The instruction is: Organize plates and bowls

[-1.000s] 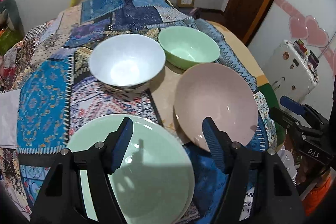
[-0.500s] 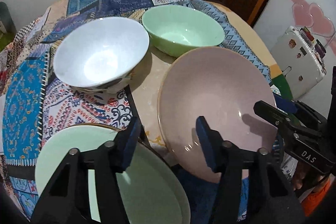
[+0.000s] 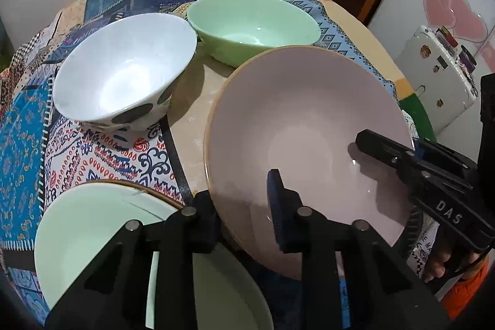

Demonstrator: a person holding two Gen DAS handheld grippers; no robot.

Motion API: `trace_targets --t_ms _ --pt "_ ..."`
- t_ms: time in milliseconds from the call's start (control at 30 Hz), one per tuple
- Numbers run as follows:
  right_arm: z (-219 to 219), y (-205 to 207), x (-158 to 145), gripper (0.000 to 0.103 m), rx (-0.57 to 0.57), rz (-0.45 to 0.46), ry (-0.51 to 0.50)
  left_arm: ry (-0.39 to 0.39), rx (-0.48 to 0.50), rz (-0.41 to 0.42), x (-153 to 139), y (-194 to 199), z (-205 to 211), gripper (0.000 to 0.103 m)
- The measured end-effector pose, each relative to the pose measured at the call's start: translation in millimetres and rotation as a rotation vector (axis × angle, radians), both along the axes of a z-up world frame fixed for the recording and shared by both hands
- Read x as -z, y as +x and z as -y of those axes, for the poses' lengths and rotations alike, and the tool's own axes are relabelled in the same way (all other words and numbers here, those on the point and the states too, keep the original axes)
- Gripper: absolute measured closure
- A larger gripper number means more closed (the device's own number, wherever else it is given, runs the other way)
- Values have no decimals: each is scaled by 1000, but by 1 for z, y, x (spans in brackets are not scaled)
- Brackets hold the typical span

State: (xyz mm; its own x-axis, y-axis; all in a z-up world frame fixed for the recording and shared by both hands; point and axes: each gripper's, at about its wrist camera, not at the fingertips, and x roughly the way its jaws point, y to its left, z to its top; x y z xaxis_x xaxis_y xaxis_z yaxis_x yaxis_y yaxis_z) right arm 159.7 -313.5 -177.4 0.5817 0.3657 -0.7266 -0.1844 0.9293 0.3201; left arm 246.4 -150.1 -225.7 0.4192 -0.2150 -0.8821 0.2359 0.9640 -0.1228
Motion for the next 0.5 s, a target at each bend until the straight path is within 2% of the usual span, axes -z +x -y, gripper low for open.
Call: trace_targets --t_ms 167,500 --pt "1 -5 -10 82 10 6 1 -9 3 -7 -4 -8 -2 76" --pt "-12 -15 -33 82 -4 51 -19 -29 -11 57 -38 -37 -17 76"
